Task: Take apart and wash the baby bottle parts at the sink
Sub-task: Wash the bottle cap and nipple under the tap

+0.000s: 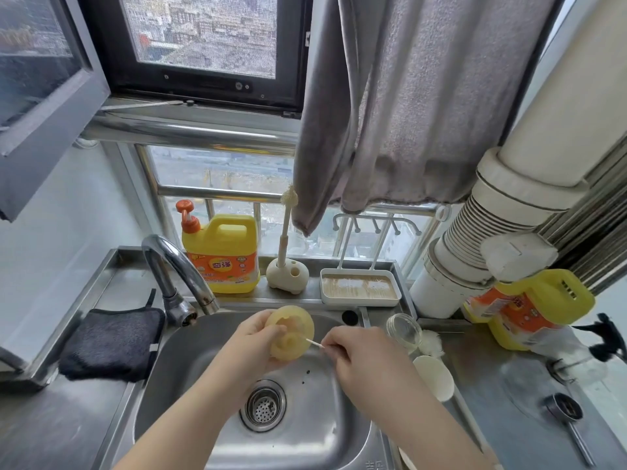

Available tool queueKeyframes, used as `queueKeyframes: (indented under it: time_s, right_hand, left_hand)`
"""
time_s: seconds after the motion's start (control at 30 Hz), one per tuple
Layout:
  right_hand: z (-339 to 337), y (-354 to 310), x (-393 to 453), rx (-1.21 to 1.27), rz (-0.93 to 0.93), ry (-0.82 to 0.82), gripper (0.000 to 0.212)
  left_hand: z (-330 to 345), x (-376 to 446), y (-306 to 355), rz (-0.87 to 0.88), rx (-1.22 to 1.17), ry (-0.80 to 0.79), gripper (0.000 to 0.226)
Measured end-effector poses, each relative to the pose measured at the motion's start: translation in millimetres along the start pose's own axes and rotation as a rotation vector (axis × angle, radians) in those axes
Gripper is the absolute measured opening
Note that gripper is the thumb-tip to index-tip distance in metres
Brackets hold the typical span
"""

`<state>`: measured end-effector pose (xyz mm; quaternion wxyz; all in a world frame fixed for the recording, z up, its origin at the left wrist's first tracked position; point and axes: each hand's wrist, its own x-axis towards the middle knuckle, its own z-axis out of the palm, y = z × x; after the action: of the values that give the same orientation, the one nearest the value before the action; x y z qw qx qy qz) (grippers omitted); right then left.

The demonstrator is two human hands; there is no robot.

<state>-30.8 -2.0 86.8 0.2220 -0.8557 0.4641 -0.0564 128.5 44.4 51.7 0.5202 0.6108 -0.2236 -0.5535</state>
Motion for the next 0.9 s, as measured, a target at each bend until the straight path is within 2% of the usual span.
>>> queueKeyframes:
  time_s: [0.07,0.2,0.4,0.53,0.67,0.8,0.9]
  right_hand:
    - [1,1,2,-0.046,-0.01,-0.003,0.02]
    - [2,1,4,-0.102,-0.027,-0.001,0.019]
    - [5,-8,9,-0.288,-0.067,0.081,0.021]
    - [7,-13,9,-0.333,-0.11,0.038,0.018]
    - [4,-16,9,-0.112,-0.153,0.043,0.019]
    - [5,-12,17,0.268,0.023,0.061,0.016]
    - [13,-11,17,0.363,0.084,0.08,0.011]
  left_hand:
    - [-4,2,-2,0.034,0.029,-0.036,0.025]
    - [-11,2,-2,0.128,0.176,-0.105,0.052]
    - [-11,0,-1,0.277,0.287,-0.088,0.052]
    - [-10,0,0,0.354,0.312,-0.04,0.057]
    - [-10,2,-4,0.386,0.362,-0.072,0.066]
    - [-10,2,-6,0.405,0.377,-0.091,0.066]
    - [-9,3,-4,0.422,0.384,-0.079,0.067]
